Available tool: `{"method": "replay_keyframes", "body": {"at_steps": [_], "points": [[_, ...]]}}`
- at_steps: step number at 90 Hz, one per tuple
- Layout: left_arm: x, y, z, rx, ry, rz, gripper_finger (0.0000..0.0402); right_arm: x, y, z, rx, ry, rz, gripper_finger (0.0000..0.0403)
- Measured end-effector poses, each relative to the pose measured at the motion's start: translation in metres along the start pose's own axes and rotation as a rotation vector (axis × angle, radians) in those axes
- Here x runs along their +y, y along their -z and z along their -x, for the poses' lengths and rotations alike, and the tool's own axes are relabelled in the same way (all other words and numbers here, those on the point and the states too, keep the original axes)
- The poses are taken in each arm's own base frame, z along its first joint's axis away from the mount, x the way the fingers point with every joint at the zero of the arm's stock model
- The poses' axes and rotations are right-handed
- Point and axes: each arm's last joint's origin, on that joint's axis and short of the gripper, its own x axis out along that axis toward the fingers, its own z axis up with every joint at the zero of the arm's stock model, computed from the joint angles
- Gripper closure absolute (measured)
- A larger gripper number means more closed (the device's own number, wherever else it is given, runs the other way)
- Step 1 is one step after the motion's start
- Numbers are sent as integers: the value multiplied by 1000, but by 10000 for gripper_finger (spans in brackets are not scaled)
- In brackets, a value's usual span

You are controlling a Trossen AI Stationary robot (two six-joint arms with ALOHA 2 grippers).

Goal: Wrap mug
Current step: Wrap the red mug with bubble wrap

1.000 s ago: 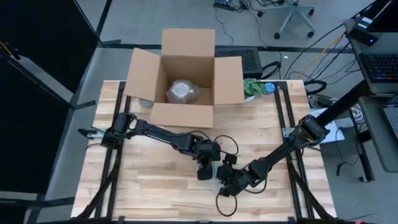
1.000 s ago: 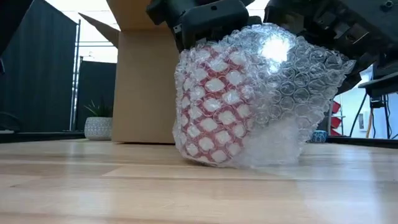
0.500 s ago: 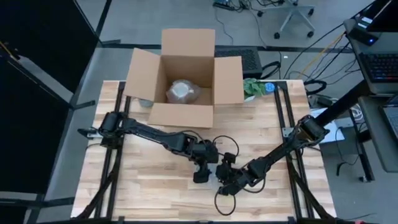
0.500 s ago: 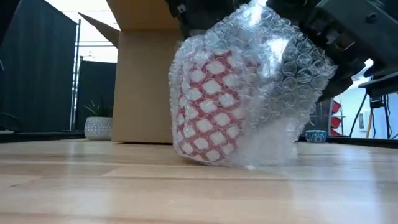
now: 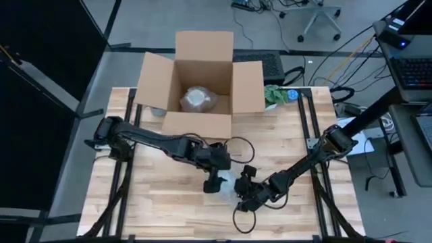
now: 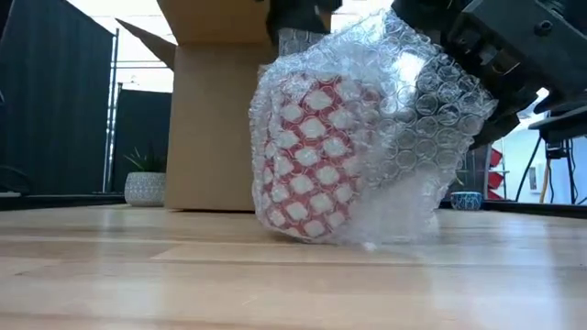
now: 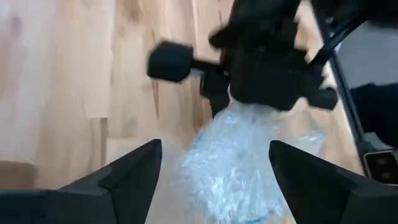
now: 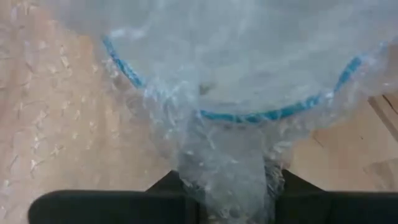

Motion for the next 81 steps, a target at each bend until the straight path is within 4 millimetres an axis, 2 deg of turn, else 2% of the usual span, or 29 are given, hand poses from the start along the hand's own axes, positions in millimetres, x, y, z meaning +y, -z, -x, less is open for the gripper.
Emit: {"method": "replay_keyframes", "body": {"at_steps": [9, 17, 36, 53, 70, 81], "points": [[0, 4, 16, 29, -65, -6, 116, 0, 0, 0, 1, -1, 1, 357], [0, 11, 17, 70, -139, -19, 116, 0, 0, 0, 1, -1, 0, 357], [5, 38, -17, 137, -208, -57, 116, 0, 0, 0, 1, -3, 0, 357], [5, 37, -25, 44, -182, -21, 116, 0, 0, 0, 2, -5, -2, 357], [-2, 44, -63, 53, -116, -27, 116, 0, 0, 0, 2, -5, -2, 357], [-8, 50, -80, 64, -107, -38, 116, 1, 0, 1, 1, -8, 4, 357]]}}
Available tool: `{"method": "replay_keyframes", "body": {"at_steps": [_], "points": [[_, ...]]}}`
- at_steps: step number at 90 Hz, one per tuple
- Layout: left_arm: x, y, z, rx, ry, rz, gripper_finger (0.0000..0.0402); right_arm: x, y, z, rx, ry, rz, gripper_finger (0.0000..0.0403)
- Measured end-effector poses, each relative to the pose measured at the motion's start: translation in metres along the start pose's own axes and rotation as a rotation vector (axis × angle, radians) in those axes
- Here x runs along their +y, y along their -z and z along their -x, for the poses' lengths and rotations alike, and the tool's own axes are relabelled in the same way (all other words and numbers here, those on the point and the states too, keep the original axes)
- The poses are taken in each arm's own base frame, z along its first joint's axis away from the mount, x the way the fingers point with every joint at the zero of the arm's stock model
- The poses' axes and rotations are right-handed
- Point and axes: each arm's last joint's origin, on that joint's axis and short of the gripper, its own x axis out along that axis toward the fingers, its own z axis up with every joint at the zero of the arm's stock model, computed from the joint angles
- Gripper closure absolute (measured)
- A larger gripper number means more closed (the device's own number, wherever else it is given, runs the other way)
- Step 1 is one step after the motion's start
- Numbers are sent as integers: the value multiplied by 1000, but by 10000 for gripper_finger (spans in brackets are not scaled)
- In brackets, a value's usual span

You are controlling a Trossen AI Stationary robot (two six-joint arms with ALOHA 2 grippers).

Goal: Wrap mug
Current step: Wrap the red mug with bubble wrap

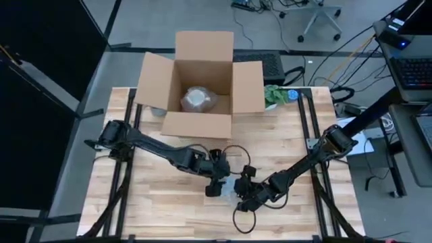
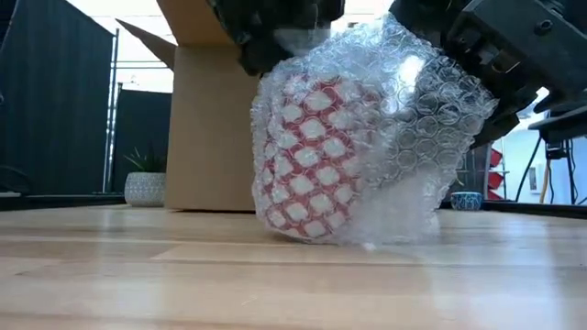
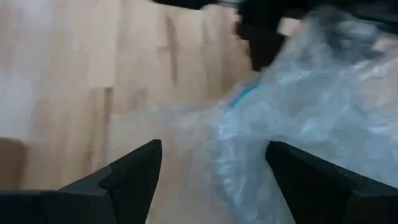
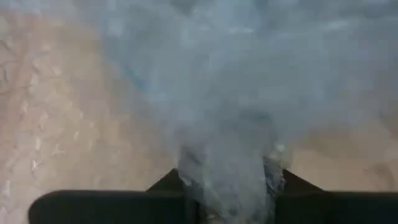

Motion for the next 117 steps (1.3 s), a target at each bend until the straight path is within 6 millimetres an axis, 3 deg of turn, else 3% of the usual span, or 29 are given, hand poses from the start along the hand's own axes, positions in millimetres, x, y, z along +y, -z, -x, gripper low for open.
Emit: {"method": "replay_keyframes", "body": {"at_steps": [33, 58, 72, 88, 117], "points": [[1, 13, -45, 56, 12, 24, 116, 0, -1, 0, -6, -2, -4, 357], [14, 16, -55, 76, 17, 91, 122, 0, -1, 0, -7, -1, -5, 357], [15, 14, -55, 76, 15, 83, 185, 0, -1, 0, -8, 1, -10, 357], [15, 16, -56, 94, 11, 48, 332, 0, -1, 0, -8, 5, -8, 357], [15, 15, -56, 91, 15, 61, 336, 0, -1, 1, -7, 2, -7, 357]]}}
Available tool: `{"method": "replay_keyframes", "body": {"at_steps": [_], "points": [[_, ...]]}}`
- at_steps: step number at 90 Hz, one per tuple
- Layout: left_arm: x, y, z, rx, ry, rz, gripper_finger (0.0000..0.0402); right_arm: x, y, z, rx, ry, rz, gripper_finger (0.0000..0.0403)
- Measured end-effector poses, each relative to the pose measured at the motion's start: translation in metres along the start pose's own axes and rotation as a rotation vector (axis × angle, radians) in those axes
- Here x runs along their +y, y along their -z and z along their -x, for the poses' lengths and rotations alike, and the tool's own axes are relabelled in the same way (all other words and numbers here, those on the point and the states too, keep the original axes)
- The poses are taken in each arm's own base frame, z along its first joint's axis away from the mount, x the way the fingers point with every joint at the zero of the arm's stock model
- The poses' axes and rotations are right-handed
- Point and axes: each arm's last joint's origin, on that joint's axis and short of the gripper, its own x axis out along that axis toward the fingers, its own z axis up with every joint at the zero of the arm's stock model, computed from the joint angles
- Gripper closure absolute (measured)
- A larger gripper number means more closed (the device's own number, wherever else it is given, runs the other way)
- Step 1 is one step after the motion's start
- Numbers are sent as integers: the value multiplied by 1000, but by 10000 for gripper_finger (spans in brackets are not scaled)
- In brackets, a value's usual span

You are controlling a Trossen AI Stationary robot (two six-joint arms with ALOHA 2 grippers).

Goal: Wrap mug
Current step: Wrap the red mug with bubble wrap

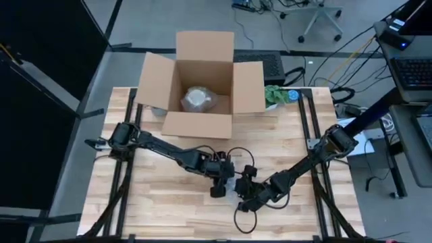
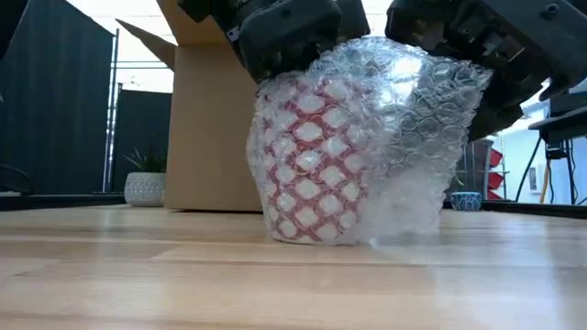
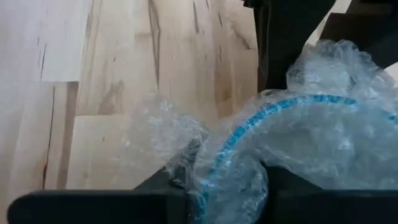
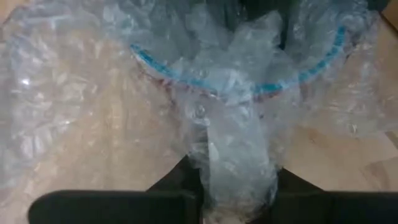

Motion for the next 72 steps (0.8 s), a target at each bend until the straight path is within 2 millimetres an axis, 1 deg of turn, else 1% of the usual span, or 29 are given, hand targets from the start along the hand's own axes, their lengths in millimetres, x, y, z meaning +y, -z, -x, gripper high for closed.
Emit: {"method": "replay_keyframes", "body": {"at_steps": [6, 9, 12, 20, 25, 32, 39, 43, 47, 55, 66, 72], "points": [[0, -2, 2, -2, 10, 1, 334, 0, 0, 0, 1, 0, 0, 357], [-1, -4, 3, -5, 24, -4, 323, 0, 0, 0, 1, 0, 0, 357], [-1, -5, 3, -9, 43, -15, 306, 0, 0, 0, 3, 0, -3, 357], [-2, -8, 3, -7, 129, -35, 243, 1, 1, 0, 4, -6, -4, 357], [-1, -9, 3, -7, 150, -30, 207, 1, 1, 0, 5, -7, -2, 357], [3, -9, 3, -4, 152, -2, 167, 1, 1, 0, 5, -9, 1, 357], [5, -9, 3, 4, 158, 19, 140, 1, 1, 0, 6, -11, 1, 357], [6, -10, 4, 4, 160, 22, 129, 1, 1, 0, 6, -11, 1, 357], [8, -11, 9, 3, 163, 28, 121, 1, 1, 0, 4, -11, 1, 357], [9, -13, 16, 1, 162, 30, 114, 1, 0, -1, 2, -14, -3, 357], [5, -19, 41, -45, 109, 14, 113, 1, 0, -2, -2, -9, -6, 357], [4, -25, 59, -103, 91, 9, 113, 0, 0, -2, -2, -5, -5, 357]]}}
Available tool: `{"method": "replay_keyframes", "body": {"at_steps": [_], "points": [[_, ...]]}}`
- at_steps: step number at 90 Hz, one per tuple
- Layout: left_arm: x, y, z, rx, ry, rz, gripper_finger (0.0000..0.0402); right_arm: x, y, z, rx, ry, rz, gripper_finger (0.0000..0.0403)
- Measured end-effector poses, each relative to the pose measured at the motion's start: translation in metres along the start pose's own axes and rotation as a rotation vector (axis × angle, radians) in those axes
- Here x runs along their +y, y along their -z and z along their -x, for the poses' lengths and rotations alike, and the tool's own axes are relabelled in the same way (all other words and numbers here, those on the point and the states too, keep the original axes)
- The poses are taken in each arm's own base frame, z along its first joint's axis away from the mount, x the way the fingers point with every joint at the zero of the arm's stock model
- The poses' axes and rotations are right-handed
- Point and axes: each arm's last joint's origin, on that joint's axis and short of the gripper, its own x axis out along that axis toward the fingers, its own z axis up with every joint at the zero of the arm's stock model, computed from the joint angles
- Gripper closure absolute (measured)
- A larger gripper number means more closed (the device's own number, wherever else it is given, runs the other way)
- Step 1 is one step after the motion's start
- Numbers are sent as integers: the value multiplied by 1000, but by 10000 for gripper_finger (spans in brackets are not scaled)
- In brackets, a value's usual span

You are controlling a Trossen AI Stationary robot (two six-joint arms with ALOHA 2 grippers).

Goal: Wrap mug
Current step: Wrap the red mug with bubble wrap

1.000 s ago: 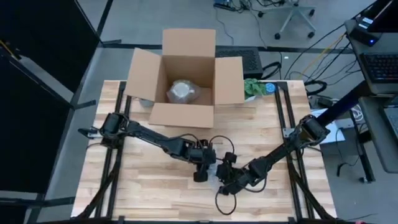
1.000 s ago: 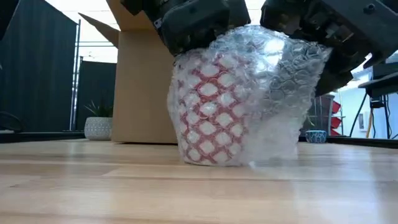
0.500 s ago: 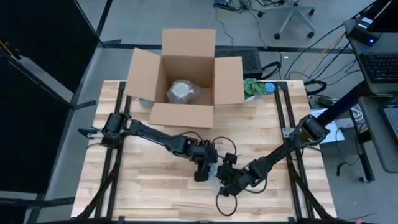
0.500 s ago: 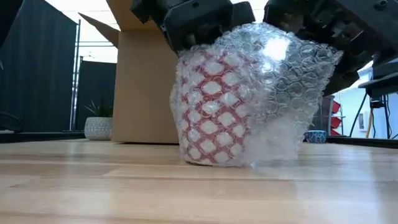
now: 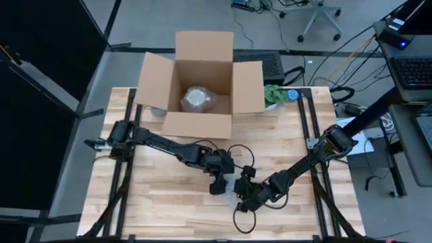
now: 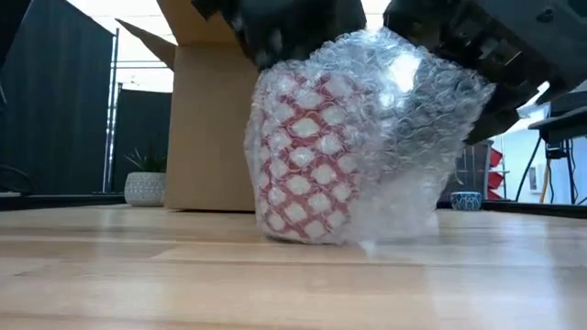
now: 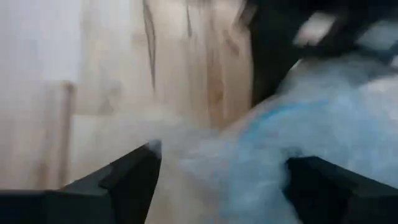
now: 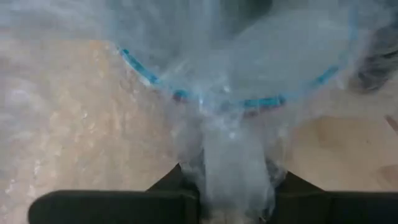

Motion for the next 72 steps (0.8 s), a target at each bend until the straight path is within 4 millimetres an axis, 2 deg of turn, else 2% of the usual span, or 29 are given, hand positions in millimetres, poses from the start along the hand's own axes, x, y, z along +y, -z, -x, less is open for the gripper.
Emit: {"method": "replay_keyframes", "body": {"at_steps": [15, 38, 48, 60, 72], "points": [[-4, -11, 30, -75, -16, -2, 112, 0, 0, 0, 0, 1, 1, 357], [-9, -8, 37, -76, -50, -13, 112, 0, 0, 0, 0, 2, 3, 357], [-9, -1, 20, -55, -90, -17, 112, 0, 0, 0, 0, 1, 3, 357], [-9, 16, -16, 33, -152, -6, 112, 0, 1, 1, 0, 4, 3, 357], [-7, 27, -41, 83, -168, -6, 112, 0, 0, 1, -1, 2, 6, 357]]}}
